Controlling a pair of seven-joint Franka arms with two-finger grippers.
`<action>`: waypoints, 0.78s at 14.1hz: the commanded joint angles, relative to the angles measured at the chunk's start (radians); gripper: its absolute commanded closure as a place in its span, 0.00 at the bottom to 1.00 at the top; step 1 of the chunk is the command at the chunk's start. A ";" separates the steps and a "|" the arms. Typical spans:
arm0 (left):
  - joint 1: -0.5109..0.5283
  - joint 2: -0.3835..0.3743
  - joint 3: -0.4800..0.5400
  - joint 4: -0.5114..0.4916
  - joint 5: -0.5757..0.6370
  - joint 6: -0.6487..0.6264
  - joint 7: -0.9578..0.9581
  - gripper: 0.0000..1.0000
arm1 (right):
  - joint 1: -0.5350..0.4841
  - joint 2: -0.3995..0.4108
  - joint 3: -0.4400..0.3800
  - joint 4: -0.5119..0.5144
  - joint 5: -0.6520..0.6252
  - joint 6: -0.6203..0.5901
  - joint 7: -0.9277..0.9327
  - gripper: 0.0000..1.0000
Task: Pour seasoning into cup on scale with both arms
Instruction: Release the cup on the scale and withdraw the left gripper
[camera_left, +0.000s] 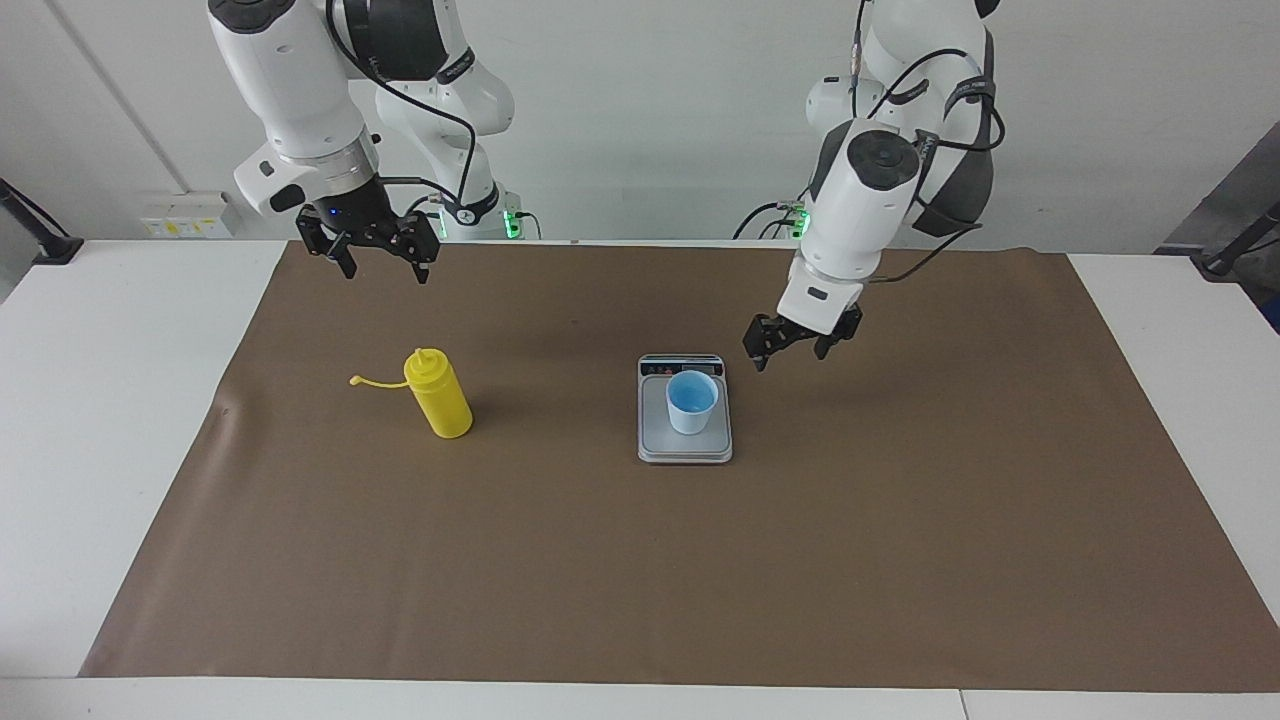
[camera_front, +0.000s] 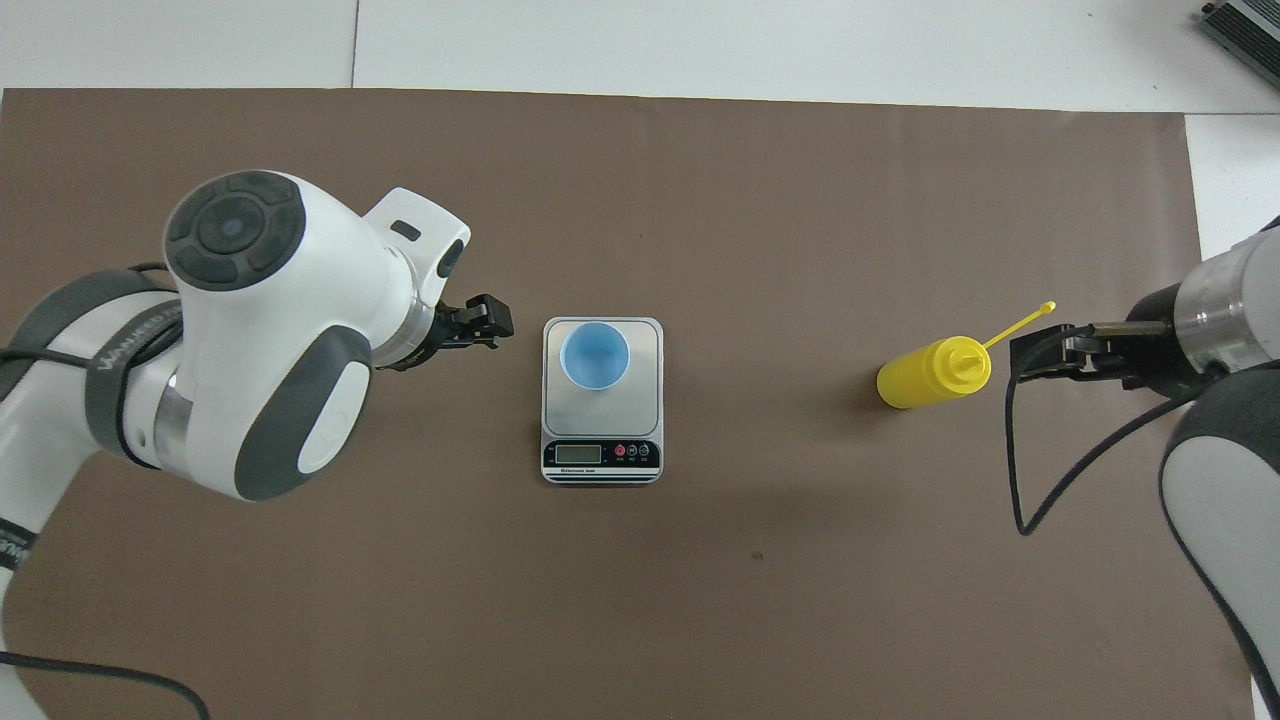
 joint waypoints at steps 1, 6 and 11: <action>0.092 -0.058 -0.008 0.002 0.011 -0.091 0.152 0.00 | -0.047 -0.056 0.004 -0.093 0.025 0.069 -0.123 0.00; 0.215 -0.115 -0.007 0.004 0.008 -0.186 0.357 0.00 | -0.149 -0.108 0.001 -0.229 0.157 0.216 -0.461 0.00; 0.243 -0.141 0.011 0.031 0.017 -0.238 0.453 0.00 | -0.258 -0.116 -0.001 -0.357 0.375 0.343 -0.904 0.00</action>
